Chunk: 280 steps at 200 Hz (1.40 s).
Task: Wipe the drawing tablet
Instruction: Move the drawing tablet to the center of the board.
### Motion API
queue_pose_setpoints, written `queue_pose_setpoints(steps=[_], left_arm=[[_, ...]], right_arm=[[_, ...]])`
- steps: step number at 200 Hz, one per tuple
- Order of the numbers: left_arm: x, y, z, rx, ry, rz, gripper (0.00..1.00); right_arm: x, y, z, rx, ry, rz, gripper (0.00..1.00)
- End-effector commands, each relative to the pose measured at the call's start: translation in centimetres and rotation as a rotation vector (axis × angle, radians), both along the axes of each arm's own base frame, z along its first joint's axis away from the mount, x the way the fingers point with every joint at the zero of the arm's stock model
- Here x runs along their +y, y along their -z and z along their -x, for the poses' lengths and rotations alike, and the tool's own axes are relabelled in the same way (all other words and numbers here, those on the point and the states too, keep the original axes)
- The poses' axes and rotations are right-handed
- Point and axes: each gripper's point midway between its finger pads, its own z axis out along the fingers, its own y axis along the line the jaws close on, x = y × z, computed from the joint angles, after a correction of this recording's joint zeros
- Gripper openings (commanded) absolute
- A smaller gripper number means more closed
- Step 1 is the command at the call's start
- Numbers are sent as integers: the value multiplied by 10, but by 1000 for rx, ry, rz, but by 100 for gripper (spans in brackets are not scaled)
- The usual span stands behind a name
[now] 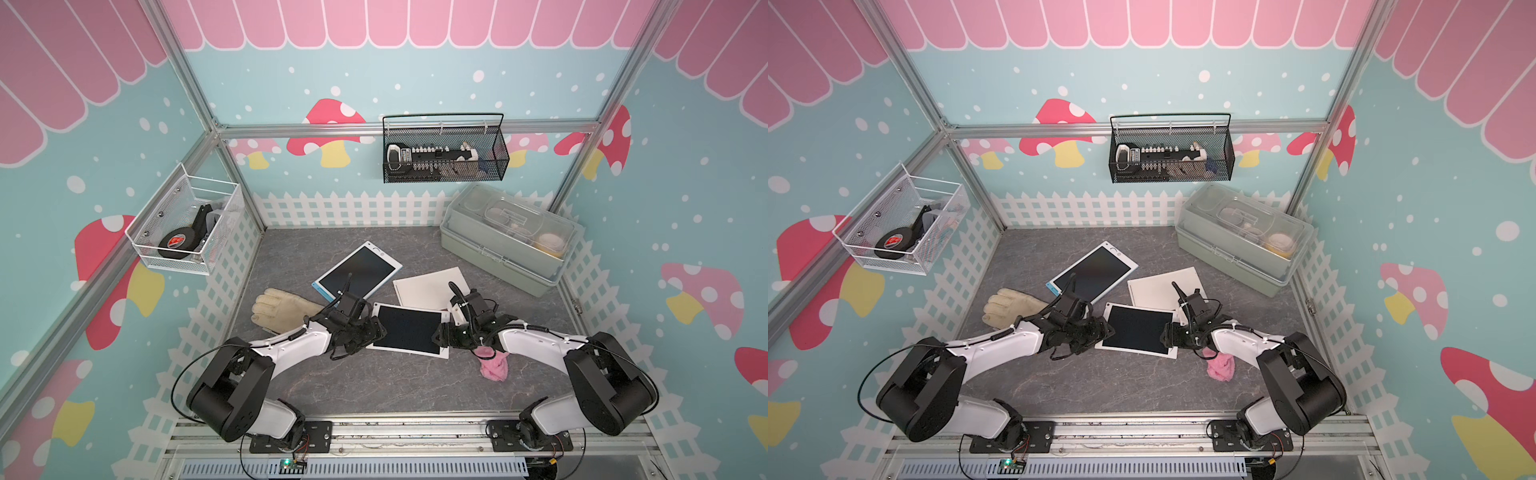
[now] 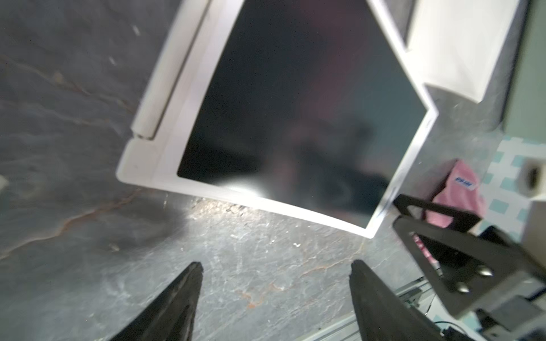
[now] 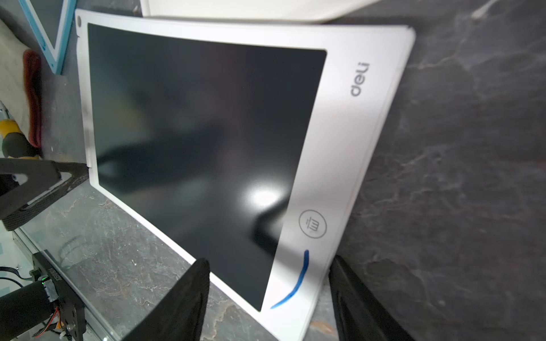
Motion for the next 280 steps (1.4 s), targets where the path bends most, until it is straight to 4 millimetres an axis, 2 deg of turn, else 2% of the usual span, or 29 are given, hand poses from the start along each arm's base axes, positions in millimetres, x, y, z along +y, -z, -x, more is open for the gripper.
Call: queue_pose_setpoints(steps=[1, 20, 48, 64, 134, 156, 171, 190, 210, 232, 256, 280], left_arm=[[6, 9, 16, 34, -32, 7, 79], [9, 11, 21, 34, -43, 17, 79], [7, -6, 21, 7, -56, 55, 78], [9, -8, 26, 13, -68, 59, 78], [5, 3, 56, 53, -55, 58, 78], [3, 2, 63, 55, -54, 58, 78], [7, -9, 64, 41, -59, 33, 78], [25, -42, 47, -33, -81, -42, 78], [49, -56, 25, -34, -103, -93, 78], [60, -53, -7, -48, -90, -99, 78], [47, -44, -39, -89, -23, -59, 78], [42, -30, -56, -91, 22, -78, 78]], right_arm=[[-4, 29, 30, 123, 7, 67, 66], [-4, 29, 28, 115, 14, 90, 66], [-8, 23, 27, 95, 14, 105, 66], [-4, 25, 31, 113, 9, 75, 66], [21, 33, 56, 125, -37, 63, 66], [16, 37, 60, 130, -34, 98, 66], [3, 36, 59, 112, -26, 164, 66], [-9, 30, 56, 86, -13, 213, 67], [-14, 26, 53, 68, 3, 230, 67], [-12, 24, 48, 53, 11, 209, 68], [-6, 26, 41, 57, 17, 161, 68], [-2, 28, 27, 67, 20, 130, 68]])
